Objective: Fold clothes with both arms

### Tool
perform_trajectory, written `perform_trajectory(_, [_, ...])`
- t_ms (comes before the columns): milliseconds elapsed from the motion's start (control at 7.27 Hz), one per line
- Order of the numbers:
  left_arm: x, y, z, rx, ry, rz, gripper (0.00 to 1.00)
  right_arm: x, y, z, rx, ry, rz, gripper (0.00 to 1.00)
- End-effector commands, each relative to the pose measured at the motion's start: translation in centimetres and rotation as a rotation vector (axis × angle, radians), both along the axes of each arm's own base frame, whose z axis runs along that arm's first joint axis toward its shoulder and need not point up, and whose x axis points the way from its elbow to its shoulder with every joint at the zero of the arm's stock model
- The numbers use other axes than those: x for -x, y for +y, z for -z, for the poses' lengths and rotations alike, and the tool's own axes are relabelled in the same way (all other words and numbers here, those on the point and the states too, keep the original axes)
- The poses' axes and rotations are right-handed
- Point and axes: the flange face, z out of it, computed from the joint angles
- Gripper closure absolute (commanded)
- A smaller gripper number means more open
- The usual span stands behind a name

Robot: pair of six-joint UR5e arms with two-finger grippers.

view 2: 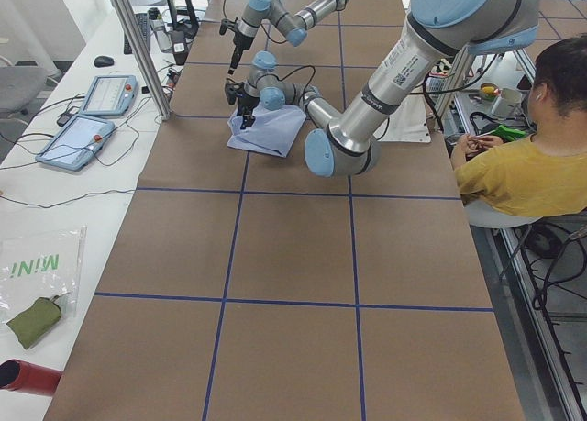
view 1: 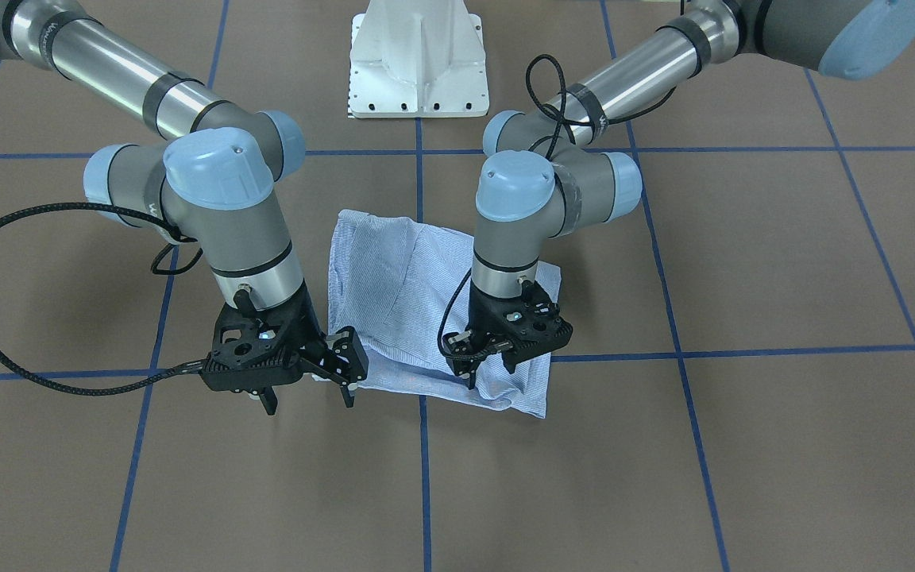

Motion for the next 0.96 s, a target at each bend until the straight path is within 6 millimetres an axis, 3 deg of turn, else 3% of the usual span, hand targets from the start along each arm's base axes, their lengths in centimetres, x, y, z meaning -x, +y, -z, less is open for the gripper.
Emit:
perform_trajectory(0, [0.0,0.0,0.1,-0.026,-0.010,-0.021,1.00,0.1,0.0,0.2,-0.001,-0.002,0.000,0.02])
perform_trajectory(550, [0.3,-1.8,-1.2,-0.063,-0.070,0.007,1.00,0.5,0.3,0.1,-0.007,0.004,-0.005,0.01])
perform_trajectory(825, [-1.6,-4.0,-1.3,-0.067,-0.097,0.052,1.00,1.1,0.7,0.3,-0.007,0.003,0.000,0.01])
